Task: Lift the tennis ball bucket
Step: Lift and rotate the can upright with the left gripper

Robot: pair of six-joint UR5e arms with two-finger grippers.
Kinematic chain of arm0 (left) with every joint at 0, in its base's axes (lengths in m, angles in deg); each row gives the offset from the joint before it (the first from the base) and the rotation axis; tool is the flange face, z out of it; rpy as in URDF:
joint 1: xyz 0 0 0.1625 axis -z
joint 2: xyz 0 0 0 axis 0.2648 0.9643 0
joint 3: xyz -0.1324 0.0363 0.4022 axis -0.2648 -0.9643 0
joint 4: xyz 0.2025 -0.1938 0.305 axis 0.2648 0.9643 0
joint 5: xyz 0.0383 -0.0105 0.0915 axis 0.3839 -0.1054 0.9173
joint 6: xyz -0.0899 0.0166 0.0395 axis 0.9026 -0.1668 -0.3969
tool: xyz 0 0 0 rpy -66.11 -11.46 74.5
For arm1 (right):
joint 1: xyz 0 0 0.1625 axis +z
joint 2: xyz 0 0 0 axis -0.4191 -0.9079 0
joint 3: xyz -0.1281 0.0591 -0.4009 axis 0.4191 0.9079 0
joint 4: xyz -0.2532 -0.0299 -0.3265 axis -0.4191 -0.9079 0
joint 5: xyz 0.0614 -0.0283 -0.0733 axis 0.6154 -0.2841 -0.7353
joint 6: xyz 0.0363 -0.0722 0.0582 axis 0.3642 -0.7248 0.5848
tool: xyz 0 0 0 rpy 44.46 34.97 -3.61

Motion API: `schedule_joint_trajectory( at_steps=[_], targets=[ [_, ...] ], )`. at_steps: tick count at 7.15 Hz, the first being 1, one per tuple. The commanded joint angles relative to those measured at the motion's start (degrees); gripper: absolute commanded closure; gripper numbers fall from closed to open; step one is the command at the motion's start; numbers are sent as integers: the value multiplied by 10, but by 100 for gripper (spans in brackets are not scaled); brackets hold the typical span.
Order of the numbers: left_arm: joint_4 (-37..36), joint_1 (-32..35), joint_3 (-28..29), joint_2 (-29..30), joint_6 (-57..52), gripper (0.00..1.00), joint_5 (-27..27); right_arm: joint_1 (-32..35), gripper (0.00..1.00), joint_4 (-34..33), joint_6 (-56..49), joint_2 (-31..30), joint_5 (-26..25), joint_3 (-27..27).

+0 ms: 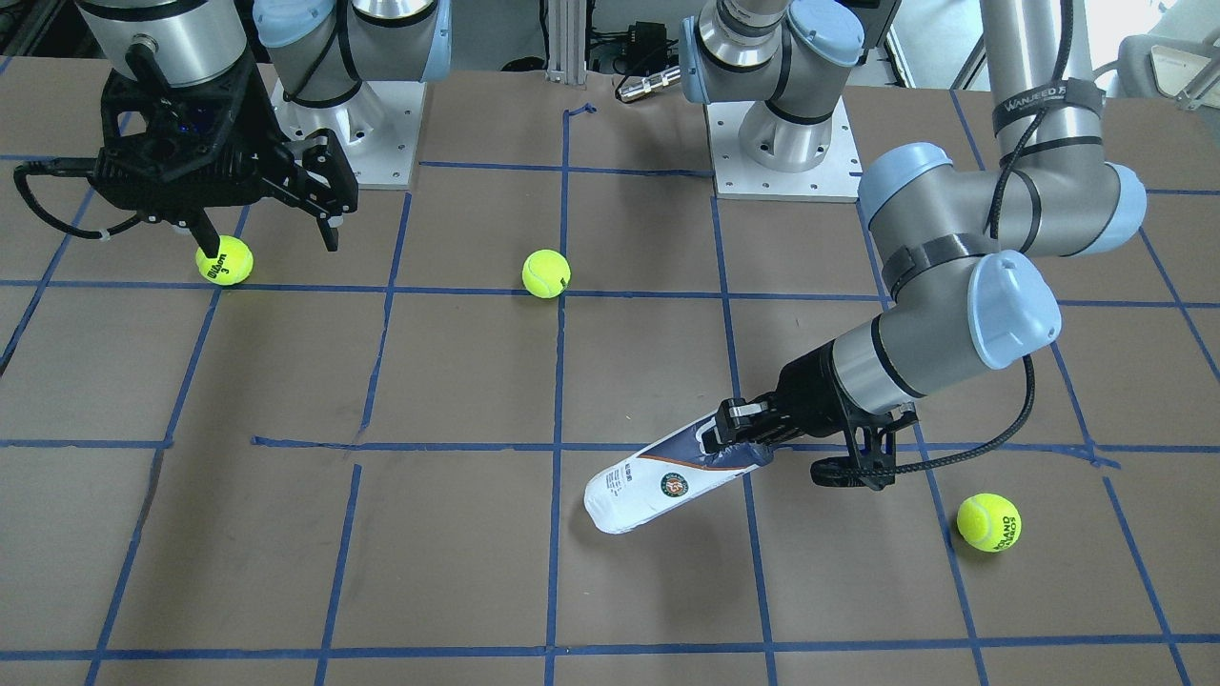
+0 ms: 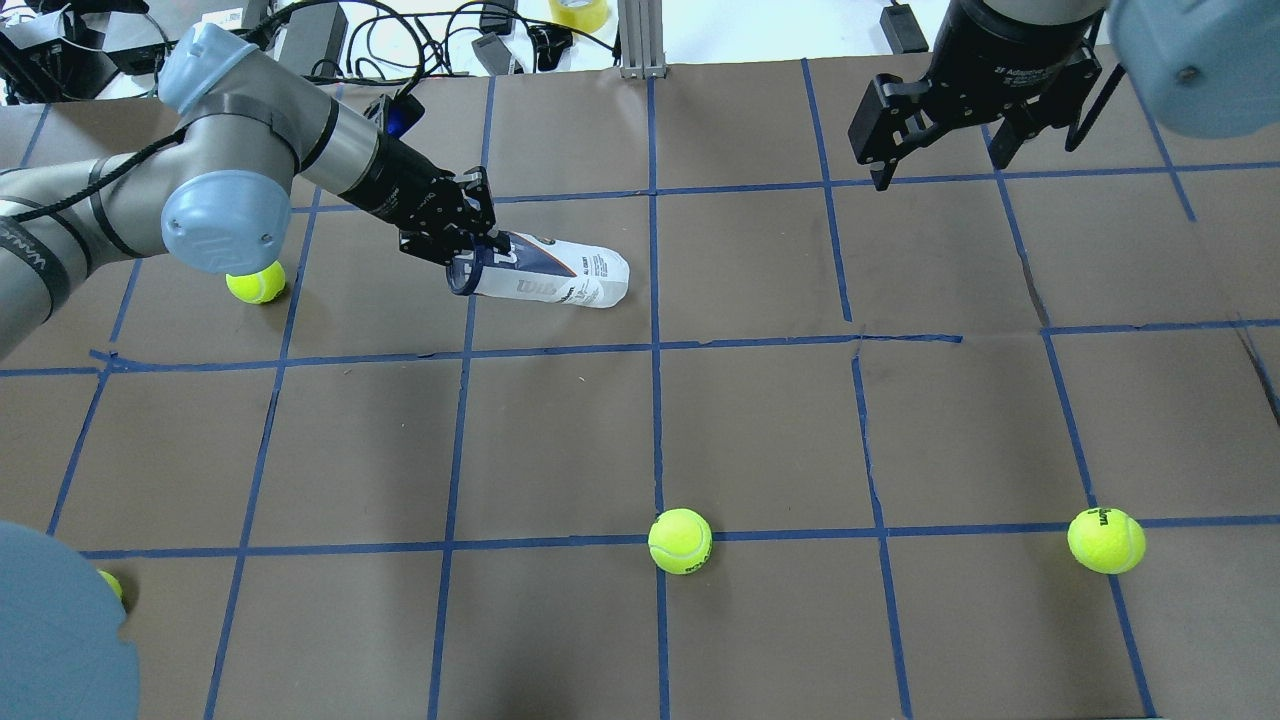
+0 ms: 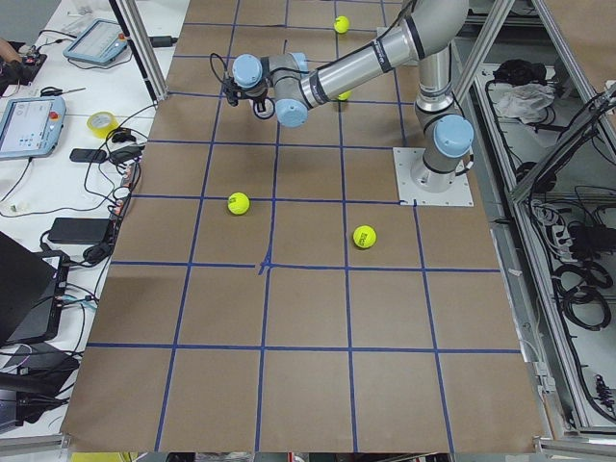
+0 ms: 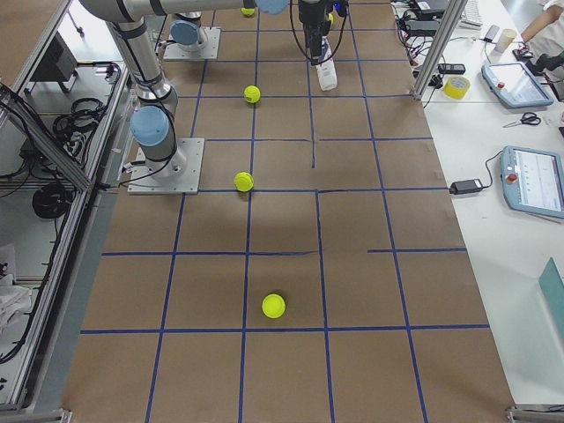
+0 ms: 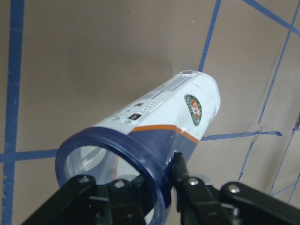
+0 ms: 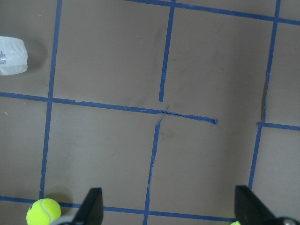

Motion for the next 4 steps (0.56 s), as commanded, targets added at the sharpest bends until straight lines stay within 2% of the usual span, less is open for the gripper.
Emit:
schedule_joint_trajectory(
  at_steps=[1,3,4],
  targets=[
    [9,25,36,-9,38,100,65,0,0,1,0,0,0,0],
    [10,42,68,-9,63,100,94,0,0,-1,0,0,0,0],
    [12,68,74,-8,63,100,138,0,0,-1,0,0,0,0]
  ],
)
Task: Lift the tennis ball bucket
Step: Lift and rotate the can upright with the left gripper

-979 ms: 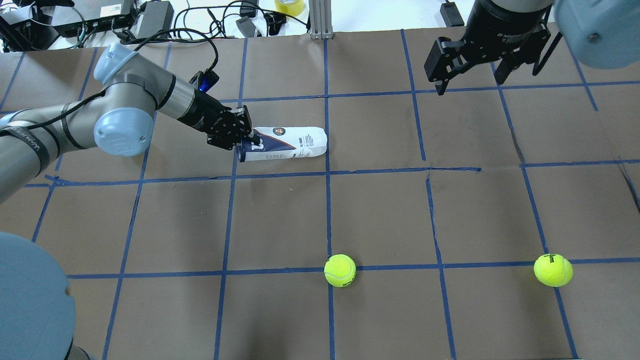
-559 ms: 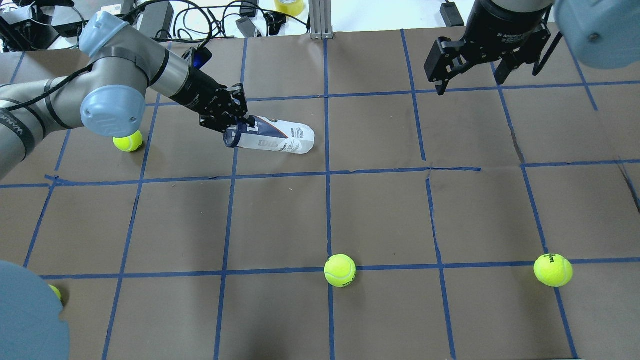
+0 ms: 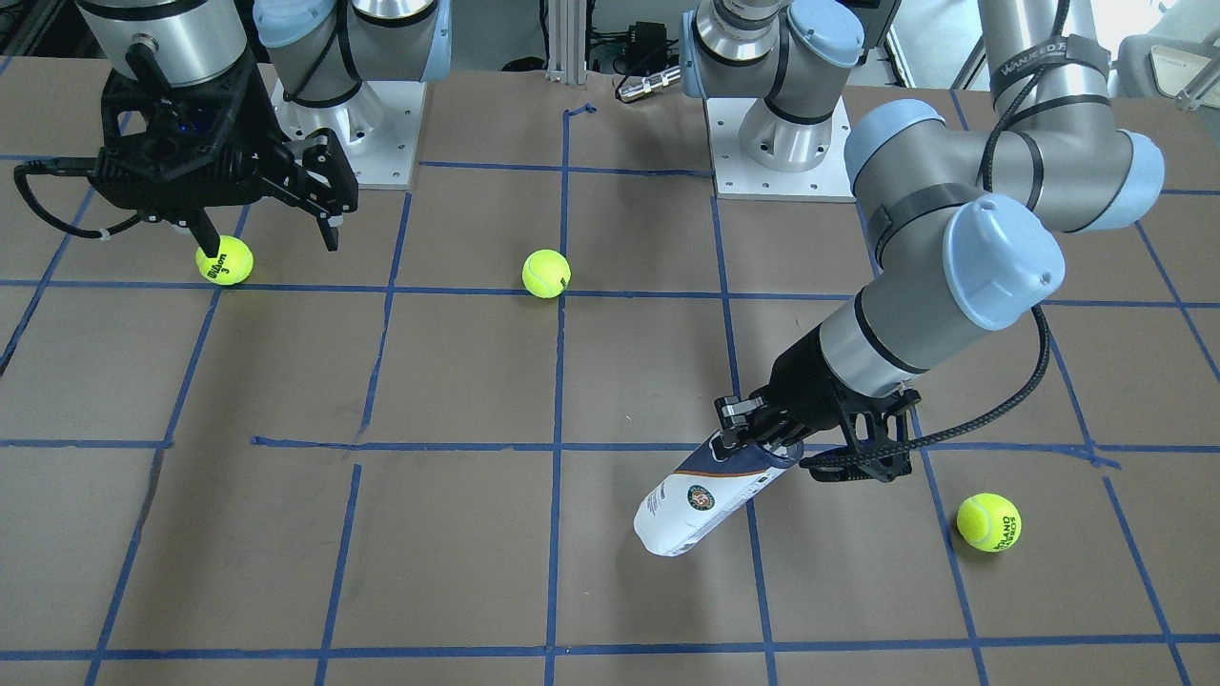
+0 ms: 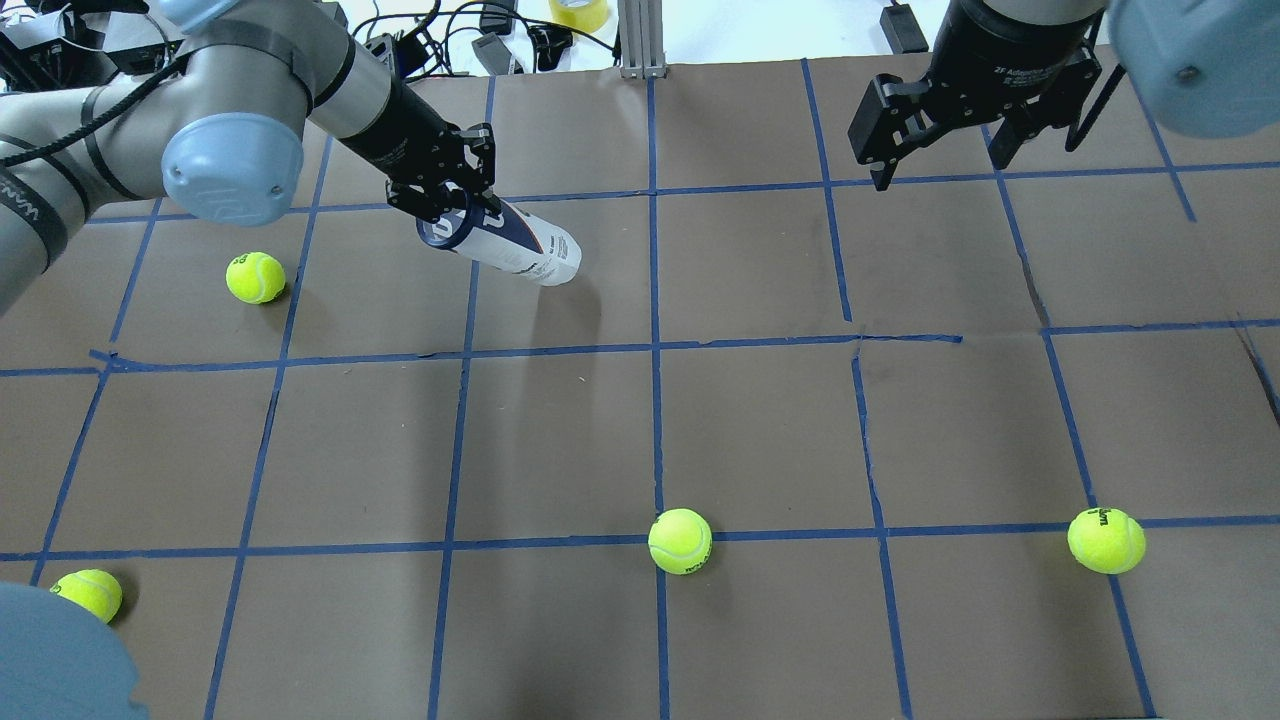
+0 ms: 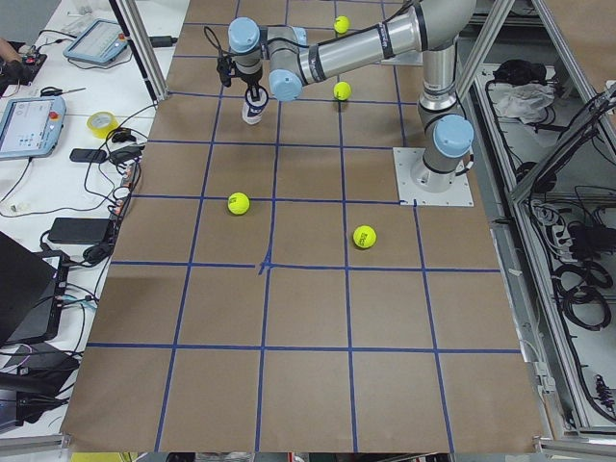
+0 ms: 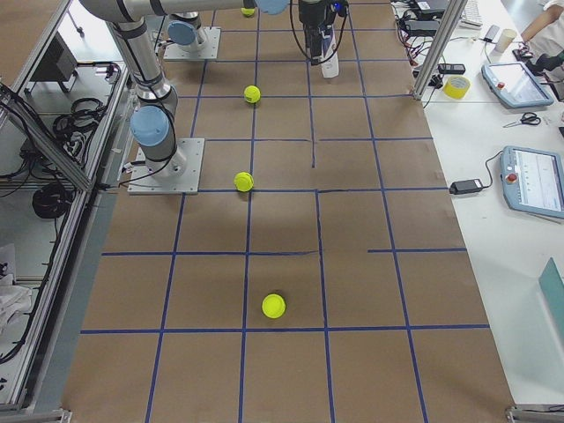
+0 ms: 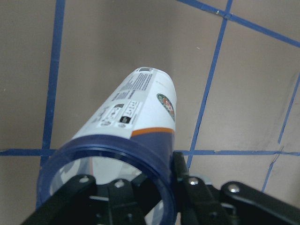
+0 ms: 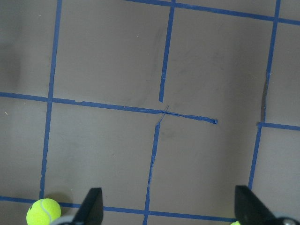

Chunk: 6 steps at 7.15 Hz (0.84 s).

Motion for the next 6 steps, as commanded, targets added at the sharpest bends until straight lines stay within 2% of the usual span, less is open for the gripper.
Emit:
schedule_joint_trajectory(
  at_steps=[1,2,4,6],
  targets=[
    [2,49,21,7,-1,100,110,0,0,-1,0,0,0,0],
    [1,62,30,13,-3,100,132,0,0,-1,0,0,0,0],
    [42,73,64,23,-75,100,163,0,0,0,0,0,0,0],
    [54,83,74,44,-107,100,170,0,0,2,0,0,0,0]
  ],
)
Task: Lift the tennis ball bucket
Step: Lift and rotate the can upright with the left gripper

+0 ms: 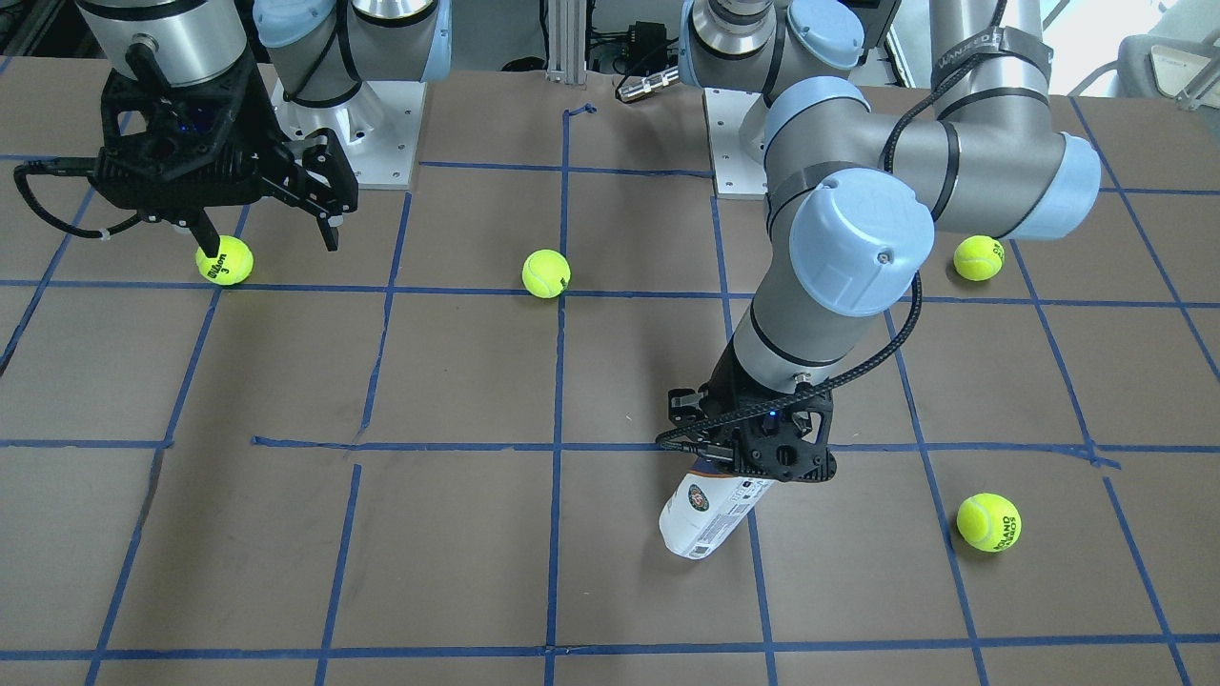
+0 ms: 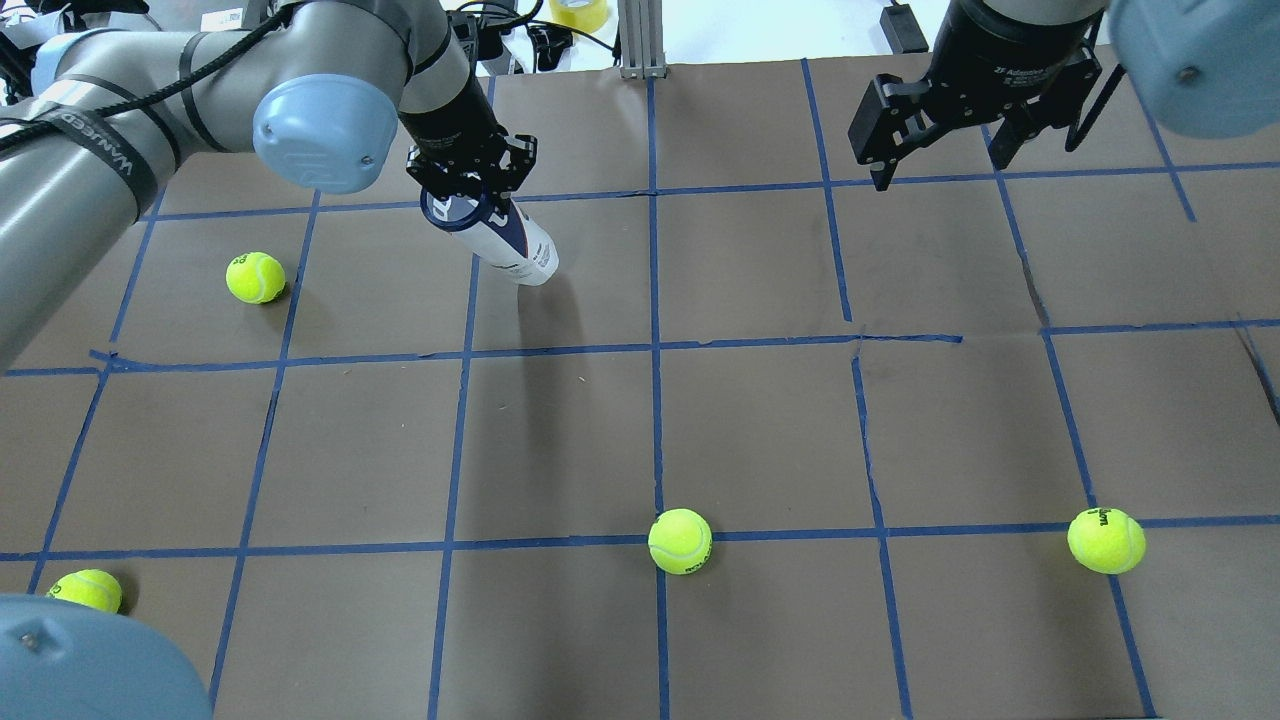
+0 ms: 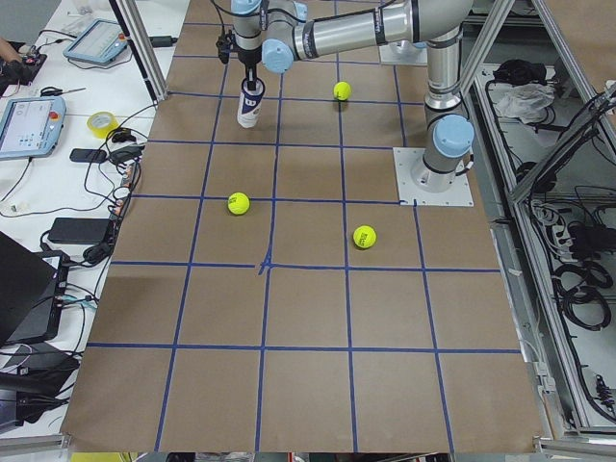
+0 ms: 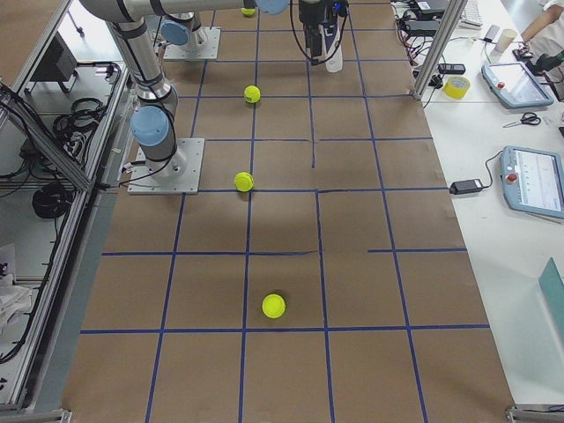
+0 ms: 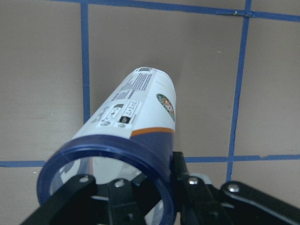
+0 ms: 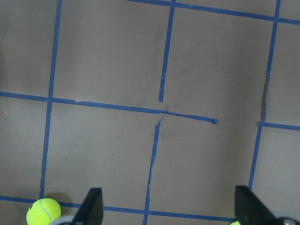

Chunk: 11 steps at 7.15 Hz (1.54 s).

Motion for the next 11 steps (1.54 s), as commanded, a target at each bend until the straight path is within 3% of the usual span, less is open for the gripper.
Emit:
schedule_joint_trajectory(
  at_steps=[1,2,3,5,7,11],
  targets=[
    [18,12,7,17,-19,100,5,0,0,0,0,0,0,0],
    [29,13,9,19,-19,100,5,0,0,-1,0,0,0,0],
    [38,13,12,18,-18,83,6,0,0,-2,0,0,0,0],
    [54,13,21,13,-11,23,1,0,0,-3,0,0,0,0],
    [53,15,21,7,-10,0,-2,0,0,-3,0,0,0,0],
    [101,10,29,-57,-14,0,9,0,0,-3,0,0,0,0]
  ],
)
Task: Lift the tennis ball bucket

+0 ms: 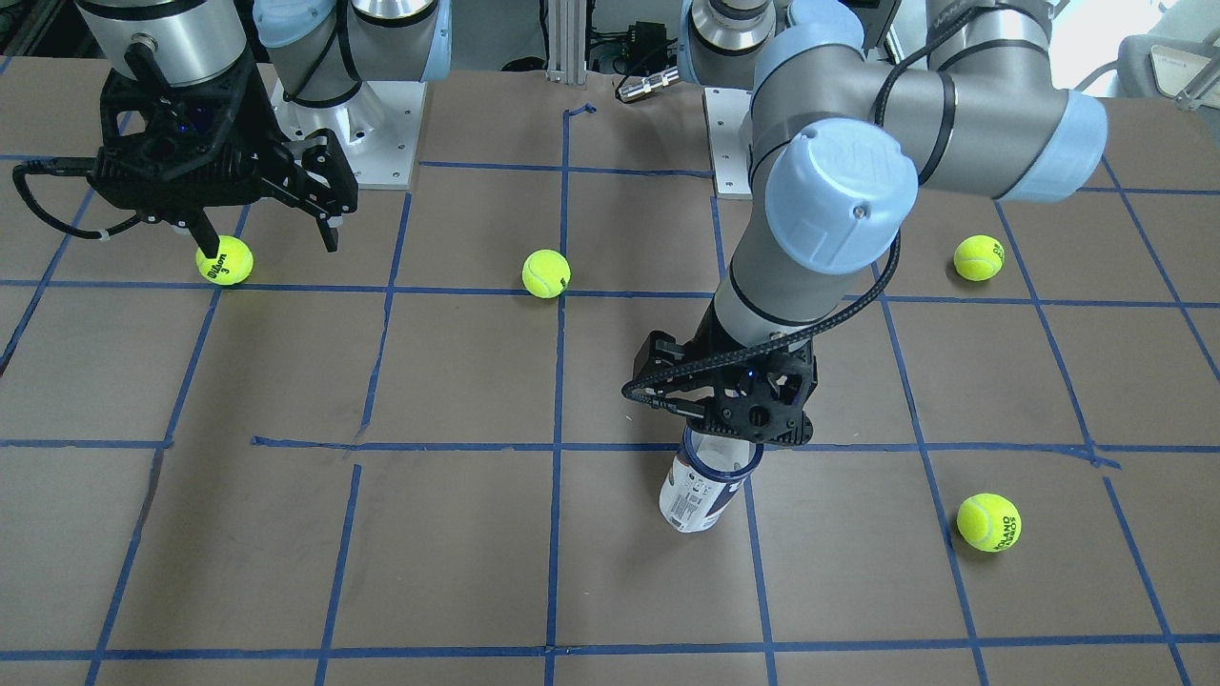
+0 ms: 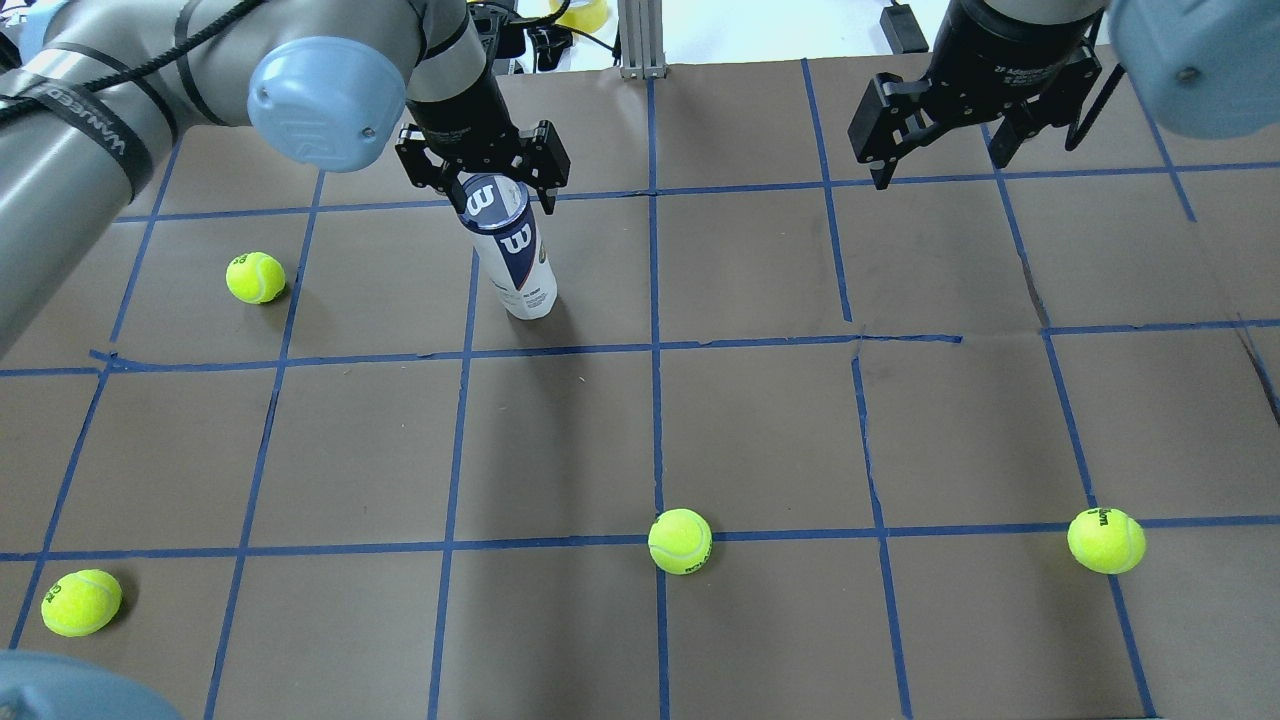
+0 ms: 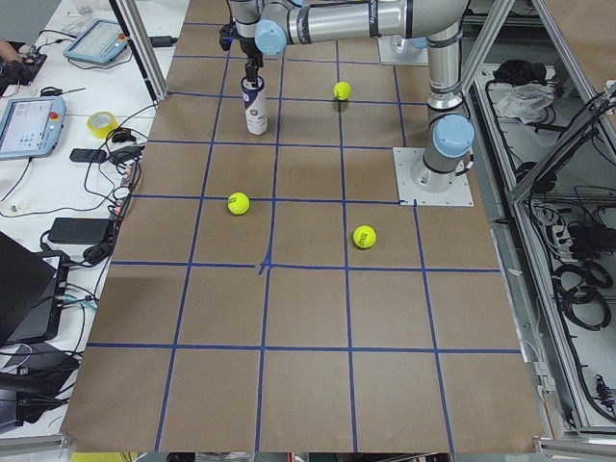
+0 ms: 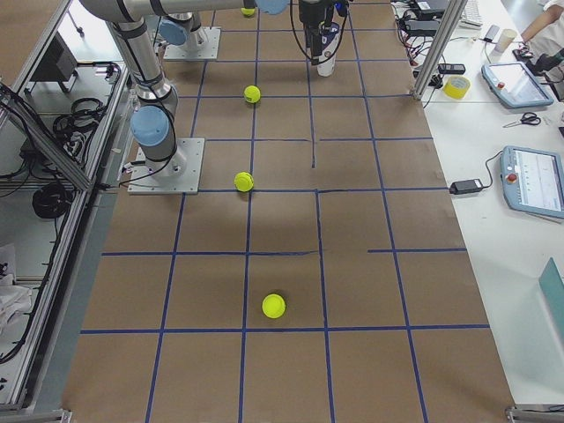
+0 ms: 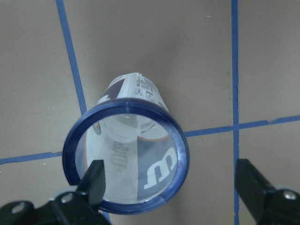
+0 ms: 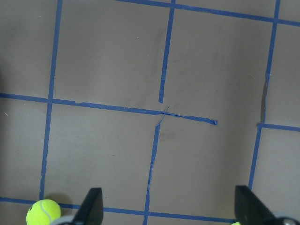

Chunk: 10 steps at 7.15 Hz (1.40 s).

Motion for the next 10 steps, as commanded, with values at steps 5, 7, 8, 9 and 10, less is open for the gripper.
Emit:
schedule_joint_trajectory(
  at_steps=[5,7,8,9,10],
  targets=[
    [52,-93,-8,-97,-15,0,54,0,0,1,0,0,0,0],
    [65,-116,-21,-129,-66,0,47,0,0,1,0,0,0,0],
    [65,-124,-45,-151,-82,0,41,0,0,1,0,0,0,0],
    [65,-137,-65,-166,-84,0,40,0,0,2,0,0,0,0],
    [65,-138,-77,-176,-85,0,41,0,0,2,0,0,0,0]
  ],
)
